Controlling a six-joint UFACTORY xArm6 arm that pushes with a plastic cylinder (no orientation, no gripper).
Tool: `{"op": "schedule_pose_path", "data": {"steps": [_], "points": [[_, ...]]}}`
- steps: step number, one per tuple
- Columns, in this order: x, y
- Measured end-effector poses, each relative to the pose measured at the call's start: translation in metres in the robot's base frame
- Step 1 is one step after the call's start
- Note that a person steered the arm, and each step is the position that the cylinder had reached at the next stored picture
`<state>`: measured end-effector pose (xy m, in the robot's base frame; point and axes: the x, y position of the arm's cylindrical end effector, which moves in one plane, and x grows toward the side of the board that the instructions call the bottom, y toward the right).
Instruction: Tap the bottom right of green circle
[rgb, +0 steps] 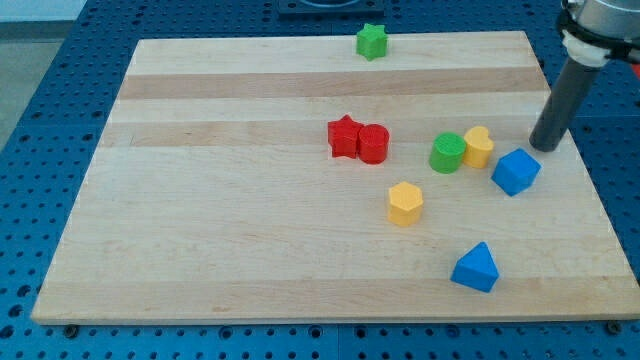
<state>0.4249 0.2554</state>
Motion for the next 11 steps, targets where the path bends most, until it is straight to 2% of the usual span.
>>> {"op": "schedule_pose_path", "data": {"steps": [2, 4, 6, 9, 11], "points": [[0.054, -0.001], [0.076, -0.039], [0.070, -0.076], [0.023, -0.100], [0.025, -0.117]]}}
